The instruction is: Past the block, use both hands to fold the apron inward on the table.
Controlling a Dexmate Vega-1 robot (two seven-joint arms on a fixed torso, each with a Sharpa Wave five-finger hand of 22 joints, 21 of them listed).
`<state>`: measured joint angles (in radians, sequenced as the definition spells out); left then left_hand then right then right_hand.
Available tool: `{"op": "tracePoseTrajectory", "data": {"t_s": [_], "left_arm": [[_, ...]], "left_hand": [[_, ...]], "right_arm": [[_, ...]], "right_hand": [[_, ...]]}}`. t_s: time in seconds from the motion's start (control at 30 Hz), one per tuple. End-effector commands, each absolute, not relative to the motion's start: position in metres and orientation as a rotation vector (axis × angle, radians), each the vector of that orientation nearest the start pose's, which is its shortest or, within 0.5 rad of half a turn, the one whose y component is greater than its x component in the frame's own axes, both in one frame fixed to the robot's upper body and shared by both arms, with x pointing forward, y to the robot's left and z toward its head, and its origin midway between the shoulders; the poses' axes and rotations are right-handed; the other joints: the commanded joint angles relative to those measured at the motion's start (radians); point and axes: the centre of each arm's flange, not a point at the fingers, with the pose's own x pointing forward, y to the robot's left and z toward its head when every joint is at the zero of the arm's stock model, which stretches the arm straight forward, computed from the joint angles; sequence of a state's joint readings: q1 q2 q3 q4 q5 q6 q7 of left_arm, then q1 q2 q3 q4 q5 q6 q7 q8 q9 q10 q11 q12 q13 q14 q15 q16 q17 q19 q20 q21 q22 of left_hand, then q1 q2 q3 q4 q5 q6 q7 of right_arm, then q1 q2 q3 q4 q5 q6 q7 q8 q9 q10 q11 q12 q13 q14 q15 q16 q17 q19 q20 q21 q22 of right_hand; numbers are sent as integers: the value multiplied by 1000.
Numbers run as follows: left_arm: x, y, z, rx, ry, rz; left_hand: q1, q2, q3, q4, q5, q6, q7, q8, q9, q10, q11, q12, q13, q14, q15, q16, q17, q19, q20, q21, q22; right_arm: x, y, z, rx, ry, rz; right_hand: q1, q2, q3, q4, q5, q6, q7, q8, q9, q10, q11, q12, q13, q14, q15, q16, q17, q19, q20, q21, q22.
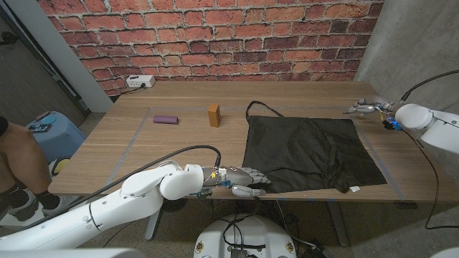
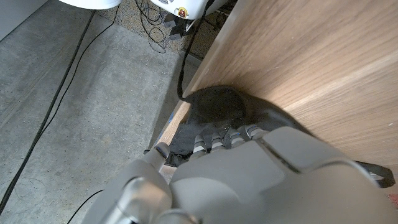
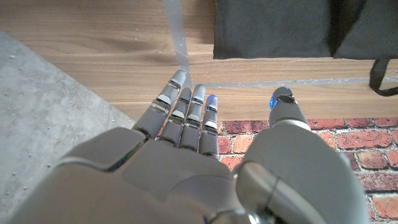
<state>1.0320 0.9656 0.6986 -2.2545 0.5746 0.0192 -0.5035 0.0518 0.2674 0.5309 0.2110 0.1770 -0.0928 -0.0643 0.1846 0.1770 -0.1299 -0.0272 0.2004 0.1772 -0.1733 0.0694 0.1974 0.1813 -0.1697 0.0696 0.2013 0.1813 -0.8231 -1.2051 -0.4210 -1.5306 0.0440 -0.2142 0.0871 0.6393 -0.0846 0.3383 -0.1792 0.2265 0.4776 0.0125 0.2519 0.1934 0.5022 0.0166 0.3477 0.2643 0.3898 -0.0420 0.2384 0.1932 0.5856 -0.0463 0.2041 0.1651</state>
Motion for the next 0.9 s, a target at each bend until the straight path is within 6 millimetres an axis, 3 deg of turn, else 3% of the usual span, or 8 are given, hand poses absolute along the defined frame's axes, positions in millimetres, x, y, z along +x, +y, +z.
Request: {"op": "tracePoseTrajectory", "data": {"t_s": [0.03, 0.17, 0.5, 0.9], "left_arm": [[441, 93, -129, 1666, -607, -864], [441, 93, -129, 1665, -601, -869], [443, 93, -129, 1672, -590, -870], [444, 93, -130, 1686, -573, -872]], "left_hand": [[-71, -60, 7, -1, 0, 5, -2, 1, 1, 2, -1, -1, 0, -48, -2, -3, 4, -139, -7, 9, 3], [-71, -60, 9, -1, 0, 6, -2, 2, 1, 2, -1, -1, 0, -47, -2, -3, 3, -139, -7, 9, 3], [-71, -60, 12, 0, 0, 12, -4, 3, 1, 3, 0, -1, 0, -48, -2, -4, 3, -139, -6, 9, 3], [-72, -62, 13, 0, -1, 19, -3, 4, 1, 6, 0, -1, 0, -48, -1, -4, 3, -141, -4, 8, 3]], "right_arm": [[598, -508, 35, -1210, -67, -184], [605, -509, 30, -1213, -47, -183], [618, -508, 21, -1199, -24, -173], [624, -505, 17, -1196, -22, -162]], "right_hand": [[29, -6, 5, -1, 12, 24, -5, 7, 3, 21, 0, 6, 0, 16, -54, 8, 1, 10, -8, -1, 5], [50, -16, 3, -1, 18, 38, -9, 9, 3, 38, -14, 8, -2, 26, -61, 9, 1, 13, -11, -2, 5], [67, -24, -4, 8, 27, 41, -6, 4, 3, 38, -4, 1, -6, 32, -63, 7, 4, 17, -13, -4, 5], [79, -22, -16, 20, 38, 56, -5, -1, 4, 55, -13, 2, -5, 44, -67, 8, 9, 21, -12, -6, 6]]}}
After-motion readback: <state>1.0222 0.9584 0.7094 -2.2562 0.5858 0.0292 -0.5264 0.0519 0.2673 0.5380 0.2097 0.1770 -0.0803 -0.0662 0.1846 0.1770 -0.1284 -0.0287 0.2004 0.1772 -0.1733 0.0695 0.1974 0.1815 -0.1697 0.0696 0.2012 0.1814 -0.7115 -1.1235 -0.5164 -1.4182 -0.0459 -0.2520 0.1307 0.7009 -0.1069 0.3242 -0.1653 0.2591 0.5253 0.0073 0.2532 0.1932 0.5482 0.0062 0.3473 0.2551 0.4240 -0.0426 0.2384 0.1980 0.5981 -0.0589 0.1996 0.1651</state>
